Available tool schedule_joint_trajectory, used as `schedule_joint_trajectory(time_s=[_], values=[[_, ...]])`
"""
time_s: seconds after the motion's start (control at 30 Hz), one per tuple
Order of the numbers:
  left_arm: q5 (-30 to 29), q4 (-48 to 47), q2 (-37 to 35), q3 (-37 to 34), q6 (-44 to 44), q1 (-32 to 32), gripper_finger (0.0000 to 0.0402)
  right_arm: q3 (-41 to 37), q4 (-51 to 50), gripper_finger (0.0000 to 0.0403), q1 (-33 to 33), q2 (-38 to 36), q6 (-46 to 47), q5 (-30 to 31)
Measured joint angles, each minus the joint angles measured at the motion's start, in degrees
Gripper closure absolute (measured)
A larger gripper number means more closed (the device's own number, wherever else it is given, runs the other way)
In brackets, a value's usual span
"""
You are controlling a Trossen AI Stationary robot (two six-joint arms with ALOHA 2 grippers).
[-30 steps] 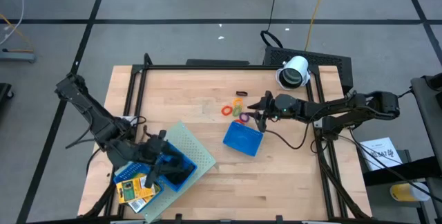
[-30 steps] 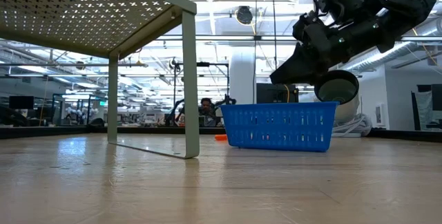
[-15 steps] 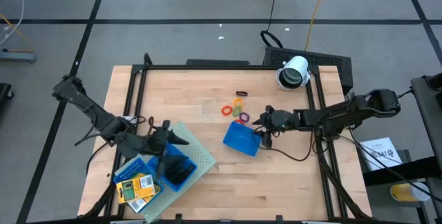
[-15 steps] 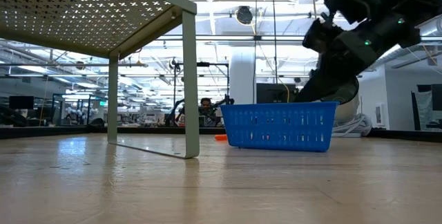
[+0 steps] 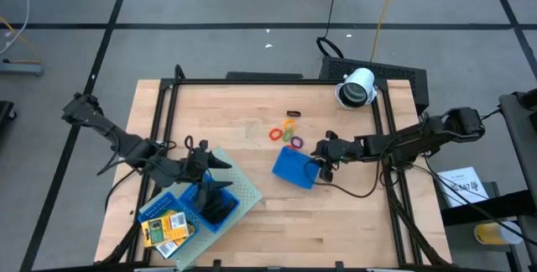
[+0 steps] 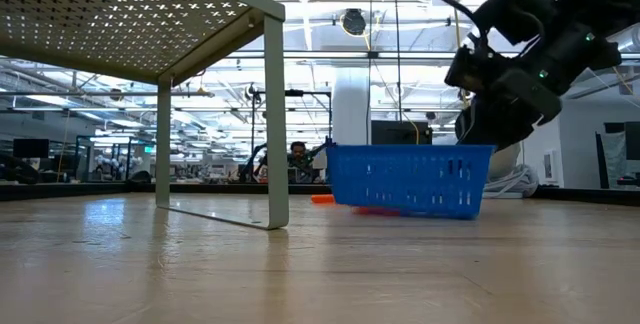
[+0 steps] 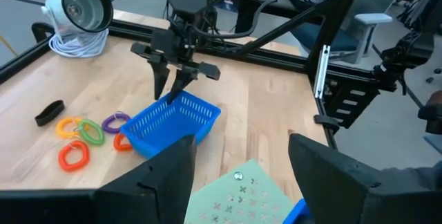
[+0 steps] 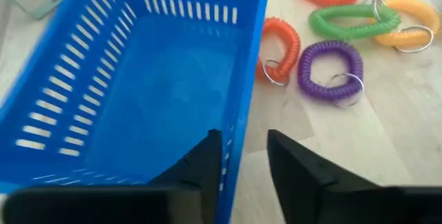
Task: Pick & Place Office Desk Supplies
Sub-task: Put the blue basket on the shelf
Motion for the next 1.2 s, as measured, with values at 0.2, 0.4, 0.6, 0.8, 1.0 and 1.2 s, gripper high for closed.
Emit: schedule_joint_trajectory(time_s=[0.2,0.4,0.6,0.8,1.0,1.2], values=[[0.0,-0.1,0.0,0.0,0.0,0.0,0.016,0.0,0.0,0.0381,0.0,0.0,-0.5,-2.2],[0.0,-0.1,0.0,0.0,0.1,0.0,0.016,0.0,2.6,0.0393,0.0,-1.0,-0.7,-3.6],[0.0,0.0,0.0,0.0,0.4,0.0,0.016,0.0,7.6,0.0397,0.0,-6.4,-1.7,-3.6],[-3.0,1.7,0.5,0.0,1.8,0.4,0.016,0.0,18.7,0.0399,-0.2,-10.4,-4.5,1.4],[-10.5,6.6,1.2,0.0,-2.3,4.4,0.016,0.1,28.1,0.0399,-0.6,-10.4,-9.0,3.1],[-5.1,14.5,5.5,0.0,-7.6,13.0,0.016,2.2,28.2,0.04,-0.8,-7.7,-10.6,6.0]])
